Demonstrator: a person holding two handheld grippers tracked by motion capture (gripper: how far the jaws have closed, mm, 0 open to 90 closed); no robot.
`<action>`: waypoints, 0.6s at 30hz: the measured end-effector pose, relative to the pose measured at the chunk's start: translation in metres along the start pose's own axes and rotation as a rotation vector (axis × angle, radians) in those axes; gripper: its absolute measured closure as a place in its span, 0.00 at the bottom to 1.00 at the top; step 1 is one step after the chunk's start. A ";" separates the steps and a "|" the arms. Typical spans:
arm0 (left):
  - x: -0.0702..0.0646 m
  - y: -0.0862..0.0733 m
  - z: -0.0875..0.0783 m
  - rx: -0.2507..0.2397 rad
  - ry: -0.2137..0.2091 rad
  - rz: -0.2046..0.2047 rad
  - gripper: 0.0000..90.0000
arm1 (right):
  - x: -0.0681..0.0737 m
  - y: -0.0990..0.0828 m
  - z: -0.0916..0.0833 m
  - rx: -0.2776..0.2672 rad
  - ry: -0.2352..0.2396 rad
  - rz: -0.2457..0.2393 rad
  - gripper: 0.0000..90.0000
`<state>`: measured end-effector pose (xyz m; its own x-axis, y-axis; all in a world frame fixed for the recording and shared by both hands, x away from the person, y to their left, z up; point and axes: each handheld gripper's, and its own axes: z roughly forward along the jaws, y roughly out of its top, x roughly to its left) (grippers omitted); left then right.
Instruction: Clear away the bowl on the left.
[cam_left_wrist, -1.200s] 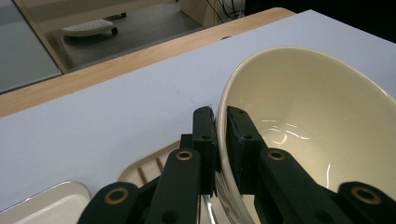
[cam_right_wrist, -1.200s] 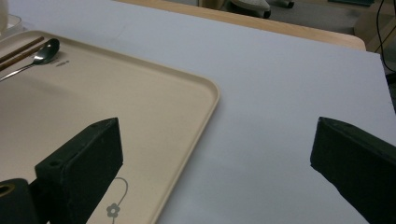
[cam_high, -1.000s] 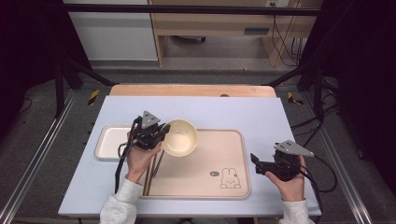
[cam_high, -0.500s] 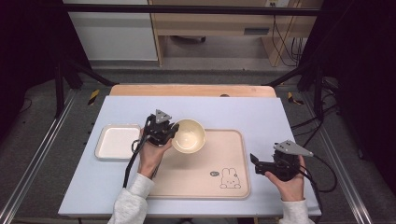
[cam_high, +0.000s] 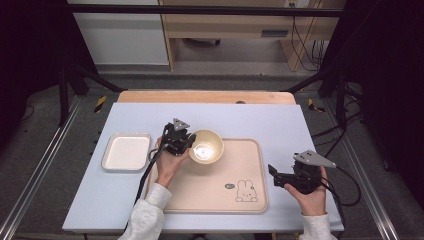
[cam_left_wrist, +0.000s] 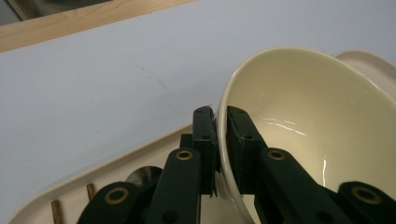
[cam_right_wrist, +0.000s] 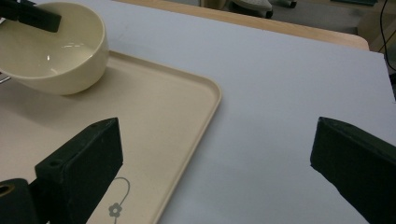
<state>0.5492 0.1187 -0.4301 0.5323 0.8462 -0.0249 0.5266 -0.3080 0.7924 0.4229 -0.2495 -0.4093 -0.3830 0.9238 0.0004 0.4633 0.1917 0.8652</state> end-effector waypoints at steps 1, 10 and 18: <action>0.000 0.000 0.000 0.000 0.000 0.000 0.92 | 0.000 0.000 0.000 0.000 0.000 0.000 0.03; 0.006 -0.003 0.006 0.029 0.017 -0.011 0.92 | 0.000 0.000 0.000 -0.002 0.003 0.000 0.03; 0.010 -0.006 0.010 0.068 0.048 -0.007 0.91 | 0.001 0.000 0.000 0.001 0.005 0.001 0.03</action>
<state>0.5578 0.1249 -0.4412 0.4971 0.8677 0.0002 0.5752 -0.3297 0.7487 0.4226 -0.2485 -0.4096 -0.3860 0.9225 0.0039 0.4643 0.1906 0.8649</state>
